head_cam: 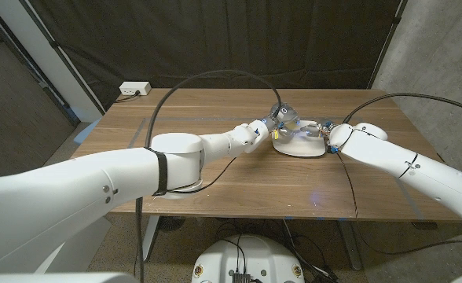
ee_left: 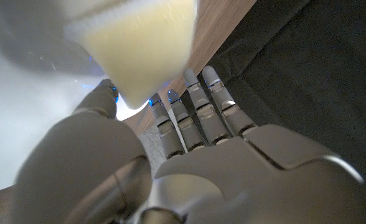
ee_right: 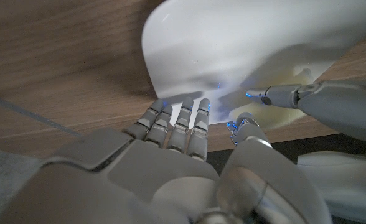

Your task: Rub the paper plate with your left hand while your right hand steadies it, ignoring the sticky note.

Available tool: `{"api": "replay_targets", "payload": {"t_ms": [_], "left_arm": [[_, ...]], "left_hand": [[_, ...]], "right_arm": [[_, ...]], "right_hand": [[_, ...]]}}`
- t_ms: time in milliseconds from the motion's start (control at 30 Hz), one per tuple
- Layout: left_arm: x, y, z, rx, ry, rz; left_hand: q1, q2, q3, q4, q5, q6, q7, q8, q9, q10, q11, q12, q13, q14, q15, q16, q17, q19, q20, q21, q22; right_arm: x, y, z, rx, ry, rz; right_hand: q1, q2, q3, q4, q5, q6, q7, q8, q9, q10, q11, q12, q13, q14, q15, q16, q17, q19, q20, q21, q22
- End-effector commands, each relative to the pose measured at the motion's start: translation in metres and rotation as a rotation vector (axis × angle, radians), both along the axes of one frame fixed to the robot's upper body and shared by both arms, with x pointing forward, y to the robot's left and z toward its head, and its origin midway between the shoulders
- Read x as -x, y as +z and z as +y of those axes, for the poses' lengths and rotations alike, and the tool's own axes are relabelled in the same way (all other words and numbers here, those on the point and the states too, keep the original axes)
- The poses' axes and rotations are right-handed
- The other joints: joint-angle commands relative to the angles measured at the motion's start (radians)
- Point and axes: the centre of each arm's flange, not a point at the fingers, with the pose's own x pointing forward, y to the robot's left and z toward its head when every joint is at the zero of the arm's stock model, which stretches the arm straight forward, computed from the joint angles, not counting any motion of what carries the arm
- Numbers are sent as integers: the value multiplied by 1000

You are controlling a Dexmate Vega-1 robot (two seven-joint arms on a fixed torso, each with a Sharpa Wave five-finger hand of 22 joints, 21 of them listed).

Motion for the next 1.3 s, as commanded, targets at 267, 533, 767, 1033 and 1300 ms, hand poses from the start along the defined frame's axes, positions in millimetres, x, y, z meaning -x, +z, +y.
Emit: {"api": "replay_targets", "payload": {"t_ms": [267,533,767,1033,1300], "left_arm": [[10,-2,0,4,-92,-77],[14,-2,2,9,-116,-140],[12,1,5,60,-83,-138],[17,3,10,138,-74,-214],[17,4,8,151,-25,-212]], "left_hand": [[98,21,9,-61,11,152,6,67,8,131,-26,44,19,27,-147,54,7,-1,-13,-15,8],[154,42,28,-83,-12,258,28,100,3,220,-26,80,55,103,-149,64,24,48,-28,6,9],[106,18,14,-63,-21,83,74,-3,2,80,13,-11,15,68,-143,13,-47,239,-56,59,-2],[93,102,58,-38,-26,133,105,19,12,151,41,19,24,122,-114,40,-63,273,-8,61,-4],[47,65,71,-38,-26,241,154,43,7,223,54,30,24,185,-119,54,-91,364,-45,78,-6]], "right_arm": [[4,-1,1,-1,8,-11],[6,-1,2,0,6,-14],[8,-2,3,-6,10,-18],[9,0,4,0,18,-30],[9,2,5,2,24,-42]], "right_hand": [[-18,-3,-5,8,-4,-4,-1,-3,6,9,-4,8,3,11,-14,7,6,-4,-2,-7,4],[-28,-4,-8,14,-5,-15,-4,-7,6,7,-5,7,3,10,-14,7,6,-5,-2,-8,4],[-41,-3,-13,23,-6,-17,-4,-7,6,7,-4,7,3,9,-14,7,8,-10,-1,-11,4],[-54,-4,-19,32,-7,-23,-3,-8,6,6,-4,6,3,9,-15,8,9,-13,-3,-13,4],[-64,-8,-24,37,-7,-32,-6,-9,6,5,-5,6,3,10,-15,8,9,-13,-4,-14,4]]}}
